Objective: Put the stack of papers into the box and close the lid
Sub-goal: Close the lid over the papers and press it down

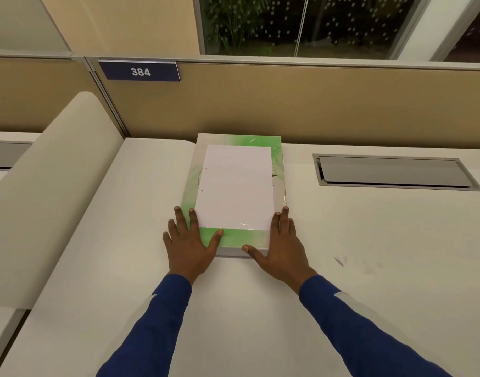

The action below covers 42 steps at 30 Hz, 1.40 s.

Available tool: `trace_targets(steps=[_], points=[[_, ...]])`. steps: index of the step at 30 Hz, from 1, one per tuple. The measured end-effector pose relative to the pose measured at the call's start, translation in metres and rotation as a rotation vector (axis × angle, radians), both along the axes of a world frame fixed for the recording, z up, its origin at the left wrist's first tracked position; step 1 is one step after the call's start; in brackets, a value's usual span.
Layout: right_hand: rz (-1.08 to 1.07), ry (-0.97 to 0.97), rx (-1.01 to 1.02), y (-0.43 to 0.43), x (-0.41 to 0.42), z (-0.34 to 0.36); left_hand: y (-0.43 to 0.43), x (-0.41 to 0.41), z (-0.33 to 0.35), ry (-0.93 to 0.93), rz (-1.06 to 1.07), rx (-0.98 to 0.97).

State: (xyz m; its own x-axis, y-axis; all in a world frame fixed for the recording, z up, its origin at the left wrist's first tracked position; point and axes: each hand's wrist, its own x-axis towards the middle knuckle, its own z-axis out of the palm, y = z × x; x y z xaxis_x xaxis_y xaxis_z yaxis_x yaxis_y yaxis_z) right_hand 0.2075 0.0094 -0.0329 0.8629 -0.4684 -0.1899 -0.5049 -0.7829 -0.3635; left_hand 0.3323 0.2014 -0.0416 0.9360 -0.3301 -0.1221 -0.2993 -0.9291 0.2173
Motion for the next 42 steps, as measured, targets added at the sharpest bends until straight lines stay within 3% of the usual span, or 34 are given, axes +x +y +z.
trace_targets(steps=[12,19,27,35,42], points=[[0.07,0.067,-0.048,-0.023,0.022,0.018,-0.015,0.026,0.004,0.019,-0.024,0.084],[0.04,0.055,0.06,-0.043,0.001,0.044,-0.024,0.009,0.012,-0.003,-0.023,0.122],[0.05,0.054,-0.006,-0.078,-0.131,0.031,-0.064,-0.119,0.001,-0.081,-0.135,-0.109],[0.071,0.076,-0.04,-0.114,-0.274,0.015,-0.125,-0.269,-0.01,0.009,-0.264,-0.018],[0.086,0.065,-0.058,-0.119,-0.339,0.006,-0.158,-0.356,-0.011,0.058,-0.356,0.014]])
